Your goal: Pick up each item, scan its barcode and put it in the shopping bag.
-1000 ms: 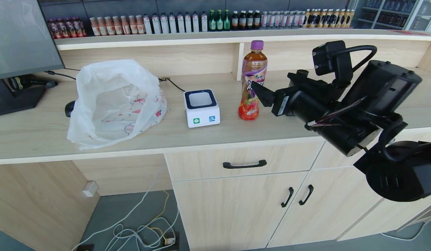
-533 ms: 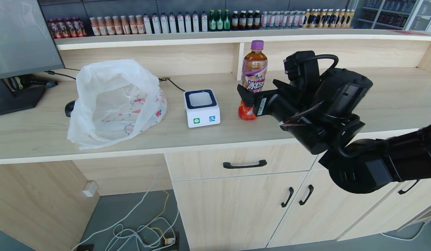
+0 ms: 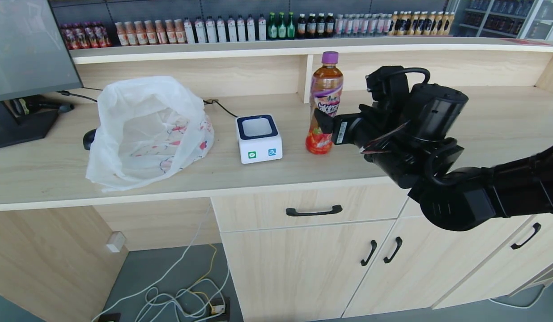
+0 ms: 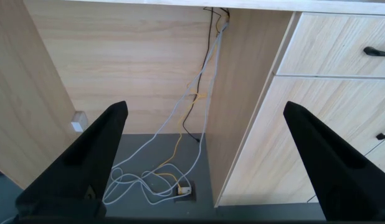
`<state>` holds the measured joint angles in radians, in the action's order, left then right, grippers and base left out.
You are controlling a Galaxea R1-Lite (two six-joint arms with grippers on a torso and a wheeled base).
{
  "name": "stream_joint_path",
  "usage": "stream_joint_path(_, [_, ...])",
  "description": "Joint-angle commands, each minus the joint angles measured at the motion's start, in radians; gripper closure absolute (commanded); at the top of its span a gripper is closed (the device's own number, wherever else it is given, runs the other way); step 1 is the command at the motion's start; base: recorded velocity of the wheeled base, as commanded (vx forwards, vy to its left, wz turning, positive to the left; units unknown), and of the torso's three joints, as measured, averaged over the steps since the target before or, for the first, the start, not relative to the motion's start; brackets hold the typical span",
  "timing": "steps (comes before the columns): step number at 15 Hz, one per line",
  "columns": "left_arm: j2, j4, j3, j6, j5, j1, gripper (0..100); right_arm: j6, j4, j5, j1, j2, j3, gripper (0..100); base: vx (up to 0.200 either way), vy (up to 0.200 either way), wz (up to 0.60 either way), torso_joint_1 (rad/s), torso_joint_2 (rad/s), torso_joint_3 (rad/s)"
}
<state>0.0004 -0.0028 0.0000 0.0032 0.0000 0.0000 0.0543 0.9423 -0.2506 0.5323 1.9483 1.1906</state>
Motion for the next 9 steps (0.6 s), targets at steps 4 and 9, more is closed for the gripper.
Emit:
stream_joint_path(4, [0.000,0.000,0.000,0.000,0.000,0.000,0,0.001,-0.053,-0.006,-0.005,0.072,0.136,0,0.000,0.000,0.00,0.000,0.00,0.000])
stream_joint_path(9, [0.000,0.000,0.000,0.000,0.000,0.000,0,0.003,-0.083,-0.021,-0.005,0.121,0.196,0,0.000,0.000,0.00,0.000,0.00,0.000])
